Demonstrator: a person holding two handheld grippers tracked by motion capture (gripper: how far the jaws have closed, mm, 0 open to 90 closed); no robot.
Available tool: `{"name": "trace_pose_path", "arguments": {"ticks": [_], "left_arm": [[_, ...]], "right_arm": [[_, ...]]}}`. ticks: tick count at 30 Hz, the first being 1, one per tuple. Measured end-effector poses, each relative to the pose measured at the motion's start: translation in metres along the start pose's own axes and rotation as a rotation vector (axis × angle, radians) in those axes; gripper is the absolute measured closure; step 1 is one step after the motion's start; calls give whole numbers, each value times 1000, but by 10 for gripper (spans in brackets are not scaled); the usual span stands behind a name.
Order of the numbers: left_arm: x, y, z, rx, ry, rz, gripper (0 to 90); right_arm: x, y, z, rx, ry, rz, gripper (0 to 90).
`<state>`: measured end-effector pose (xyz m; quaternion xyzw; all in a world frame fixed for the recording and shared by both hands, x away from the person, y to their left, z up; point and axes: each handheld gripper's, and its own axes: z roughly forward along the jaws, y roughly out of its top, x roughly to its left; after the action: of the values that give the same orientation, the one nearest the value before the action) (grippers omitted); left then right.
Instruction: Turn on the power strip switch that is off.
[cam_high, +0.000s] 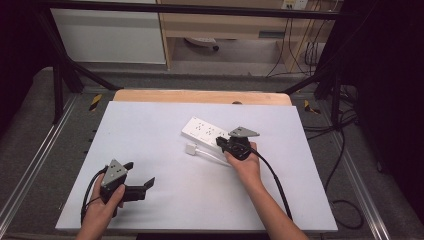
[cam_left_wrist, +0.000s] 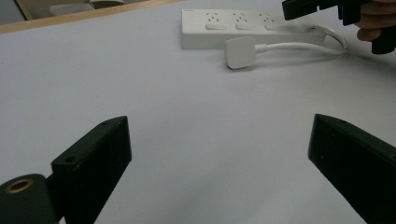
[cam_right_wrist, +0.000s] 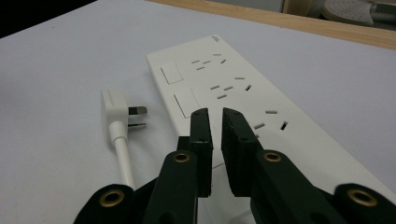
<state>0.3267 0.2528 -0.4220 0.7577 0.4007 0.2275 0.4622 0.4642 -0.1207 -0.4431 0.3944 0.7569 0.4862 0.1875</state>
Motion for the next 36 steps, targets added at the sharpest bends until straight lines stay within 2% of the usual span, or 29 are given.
{"name": "trace_pose_path", "arguments": {"ticks": [4,22,25,27,31,36], "left_arm": [[0,0,0,-2,2,-4,62],[0,0,0,-2,0,-3,62],[0,0,0,-1,0,-4,62],[0,0,0,-1,0,-3,62],[0,0,0,3,0,2,62],[0,0,0,3,1,1,62]], "right_arm": [[1,1,-2,-5,4,8,818],[5,10,-12,-17,16,-12,763],[5,12,-16,-19,18,-7,705],[6,14,-19,-24,20,-7,631],[7,18,-25,-13,-10,-10,481],[6,23,-31,-2,-6,8,390]]}}
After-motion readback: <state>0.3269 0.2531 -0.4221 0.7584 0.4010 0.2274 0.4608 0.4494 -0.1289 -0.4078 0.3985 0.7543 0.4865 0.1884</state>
